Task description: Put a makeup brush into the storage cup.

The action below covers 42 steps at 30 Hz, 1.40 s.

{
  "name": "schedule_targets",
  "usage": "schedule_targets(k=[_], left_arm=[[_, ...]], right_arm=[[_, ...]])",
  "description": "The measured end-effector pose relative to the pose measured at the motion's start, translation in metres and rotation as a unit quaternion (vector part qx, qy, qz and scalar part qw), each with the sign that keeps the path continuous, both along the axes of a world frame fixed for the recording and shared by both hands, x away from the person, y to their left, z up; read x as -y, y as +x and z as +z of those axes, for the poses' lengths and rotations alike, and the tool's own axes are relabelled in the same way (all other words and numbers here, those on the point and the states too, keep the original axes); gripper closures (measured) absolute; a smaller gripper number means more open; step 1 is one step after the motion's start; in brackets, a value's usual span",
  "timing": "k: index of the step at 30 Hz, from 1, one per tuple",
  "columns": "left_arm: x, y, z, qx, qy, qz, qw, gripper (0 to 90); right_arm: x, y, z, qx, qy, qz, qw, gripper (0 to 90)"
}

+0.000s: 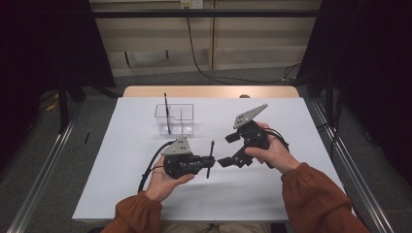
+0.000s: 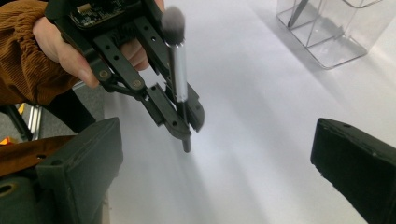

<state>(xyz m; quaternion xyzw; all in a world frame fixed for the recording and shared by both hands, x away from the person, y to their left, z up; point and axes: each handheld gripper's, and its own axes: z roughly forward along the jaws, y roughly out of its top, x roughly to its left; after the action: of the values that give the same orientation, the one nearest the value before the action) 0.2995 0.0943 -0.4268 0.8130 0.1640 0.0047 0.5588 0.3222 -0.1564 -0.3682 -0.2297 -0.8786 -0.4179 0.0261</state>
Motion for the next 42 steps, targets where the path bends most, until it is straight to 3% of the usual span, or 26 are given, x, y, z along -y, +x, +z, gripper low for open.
schedule_targets(k=[10,28,42], left_arm=[[-0.010,-0.001,0.003,0.003,-0.004,0.009,0.9999,84.2],[-0.032,-0.001,0.011,0.011,-0.004,0.032,0.9994,84.2],[-0.056,0.002,0.017,0.013,-0.007,0.060,0.9981,84.2]], right_arm=[[0.014,-0.003,-0.005,0.009,0.022,-0.014,0.9996,2.2],[0.040,-0.013,-0.021,0.004,0.021,-0.047,0.9987,2.4],[0.066,-0.026,-0.025,0.030,0.026,-0.106,0.9936,2.5]])
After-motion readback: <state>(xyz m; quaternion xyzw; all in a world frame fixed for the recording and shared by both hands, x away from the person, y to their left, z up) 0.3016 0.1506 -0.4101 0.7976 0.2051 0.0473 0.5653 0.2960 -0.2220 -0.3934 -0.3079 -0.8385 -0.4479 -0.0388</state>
